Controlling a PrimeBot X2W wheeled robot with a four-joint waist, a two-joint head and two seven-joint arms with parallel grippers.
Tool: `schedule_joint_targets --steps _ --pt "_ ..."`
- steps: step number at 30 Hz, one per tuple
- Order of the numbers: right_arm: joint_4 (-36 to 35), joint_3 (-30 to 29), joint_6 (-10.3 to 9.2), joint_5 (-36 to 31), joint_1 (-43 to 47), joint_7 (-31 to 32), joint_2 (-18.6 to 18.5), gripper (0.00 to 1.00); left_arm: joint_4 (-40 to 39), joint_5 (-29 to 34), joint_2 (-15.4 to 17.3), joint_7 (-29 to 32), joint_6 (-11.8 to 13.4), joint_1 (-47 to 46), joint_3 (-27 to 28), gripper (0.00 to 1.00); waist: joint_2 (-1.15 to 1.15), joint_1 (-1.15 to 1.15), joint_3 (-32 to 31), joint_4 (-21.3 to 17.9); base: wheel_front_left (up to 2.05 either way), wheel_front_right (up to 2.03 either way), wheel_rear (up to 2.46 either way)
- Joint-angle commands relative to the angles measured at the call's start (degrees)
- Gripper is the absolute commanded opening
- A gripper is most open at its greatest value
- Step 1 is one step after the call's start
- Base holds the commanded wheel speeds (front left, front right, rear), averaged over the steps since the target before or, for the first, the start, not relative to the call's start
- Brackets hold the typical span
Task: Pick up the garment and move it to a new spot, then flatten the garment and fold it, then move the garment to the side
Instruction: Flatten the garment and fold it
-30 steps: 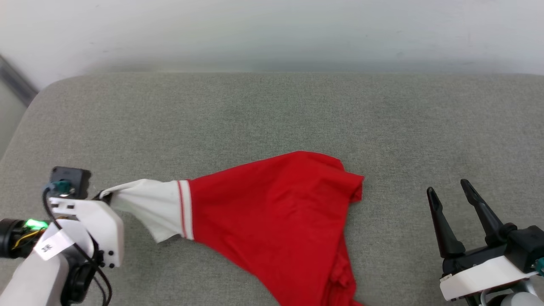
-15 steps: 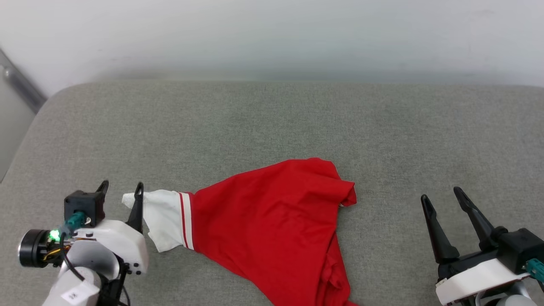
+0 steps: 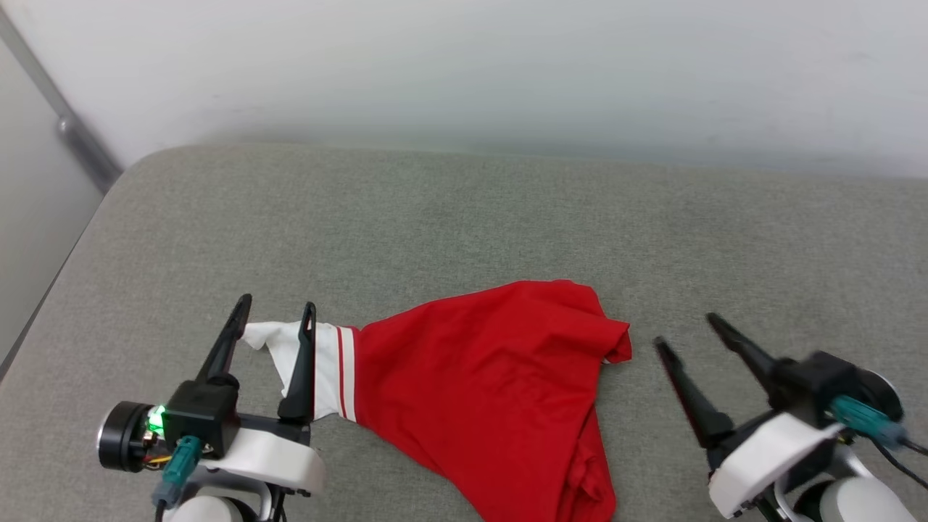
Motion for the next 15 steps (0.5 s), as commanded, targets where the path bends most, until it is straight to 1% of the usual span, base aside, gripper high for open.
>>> schedule_joint_targets --steps 1,4,8,11,15 --pt "-0.35 1.02 -0.02 0.07 -1.17 1.13 -0.74 1.00 -0.12 0.20 -0.25 -0.26 0.16 0.80 -0.08 1.00 0.00 0.01 0.36 0.40 0.00 0.00 0.00" --pt "0.34 5.40 -0.03 1.62 -5.70 9.80 -3.00 1.00 -0.82 1.05 -1.15 -0.43 -0.38 0.58 -0.28 1.00 0.00 0.01 1.23 1.32 0.00 0.00 0.00" --pt "4.20 11.05 -0.03 4.37 -12.31 22.56 -5.44 1.00 -0.70 1.83 -2.35 -0.44 -1.47 -0.41 -0.49 1.00 0.00 0.01 2.37 3.14 0.00 0.00 0.00" --pt "7.72 13.40 -0.03 6.30 -17.10 28.52 -5.88 1.00 -0.28 2.50 -3.27 -0.42 -2.26 -1.12 -0.55 1.00 0.00 0.01 3.24 4.75 0.00 0.00 0.00" --pt "12.89 15.44 -0.03 7.16 -21.54 33.27 -6.22 1.00 0.21 3.12 -4.45 -0.37 -3.14 -1.64 -0.20 1.00 0.00 0.01 4.20 7.03 0.00 0.00 0.00"
